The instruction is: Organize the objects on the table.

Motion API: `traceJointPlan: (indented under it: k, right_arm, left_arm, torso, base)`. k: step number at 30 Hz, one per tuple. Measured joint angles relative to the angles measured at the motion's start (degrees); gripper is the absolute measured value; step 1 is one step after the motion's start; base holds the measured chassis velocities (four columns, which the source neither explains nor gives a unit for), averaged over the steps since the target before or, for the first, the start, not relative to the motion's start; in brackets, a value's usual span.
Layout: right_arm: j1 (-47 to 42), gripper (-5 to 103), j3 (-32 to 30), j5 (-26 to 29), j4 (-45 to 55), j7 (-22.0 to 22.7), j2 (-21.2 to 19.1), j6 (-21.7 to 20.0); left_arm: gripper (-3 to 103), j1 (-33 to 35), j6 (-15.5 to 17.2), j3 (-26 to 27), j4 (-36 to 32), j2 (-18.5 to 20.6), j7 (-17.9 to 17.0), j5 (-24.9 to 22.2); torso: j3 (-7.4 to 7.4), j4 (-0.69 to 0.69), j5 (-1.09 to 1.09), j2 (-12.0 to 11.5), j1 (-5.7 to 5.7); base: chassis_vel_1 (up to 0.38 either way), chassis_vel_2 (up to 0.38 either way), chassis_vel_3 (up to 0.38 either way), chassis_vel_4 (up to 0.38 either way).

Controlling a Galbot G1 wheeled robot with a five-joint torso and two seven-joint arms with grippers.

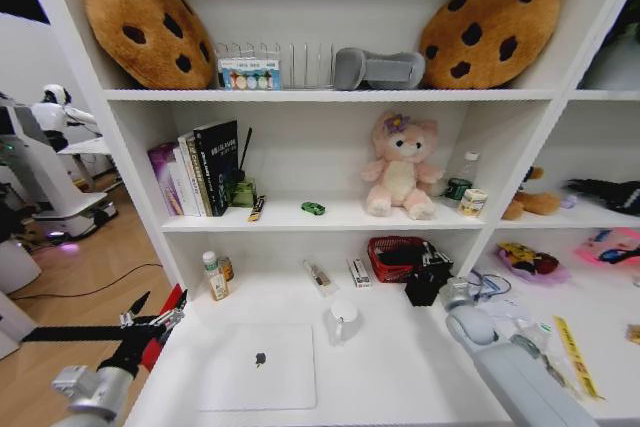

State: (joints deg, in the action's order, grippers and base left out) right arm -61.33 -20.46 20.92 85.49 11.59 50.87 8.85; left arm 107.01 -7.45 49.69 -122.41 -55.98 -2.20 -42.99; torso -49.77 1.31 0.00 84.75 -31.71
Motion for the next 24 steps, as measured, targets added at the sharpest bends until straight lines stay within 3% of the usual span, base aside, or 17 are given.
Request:
traceJointPlan:
  k: [21, 22, 24]
  right_arm:
    - [1.1, 10, 0.8, -1.1, -1.6, 0.8, 1.1, 0.3]
    - [1.2, 15, 0.9, -1.2, -1.8, 0.7, 1.3, 0.4]
    - [1.2, 15, 0.9, -1.2, -1.8, 0.7, 1.4, 0.4]
  left_arm:
    - [100, 0.0, 0.0, 0.0, 0.0, 0.0, 0.0, 0.0]
    - [100, 0.0, 0.0, 0.0, 0.0, 0.0, 0.0, 0.0]
    - [100, 0.0, 0.0, 0.0, 0.0, 0.0, 0.0, 0.0]
  torso:
    - [0.0, 0.0, 0.0, 0.0, 0.0]
    - [0.0, 0.0, 0.0, 0.0, 0.0]
    - [0.0, 0.0, 0.0, 0.0, 0.0]
  base:
    - [0.0, 0.0, 0.0, 0.0]
    - [0.0, 0.0, 0.0, 0.0]
    - [0.0, 0.0, 0.0, 0.0]
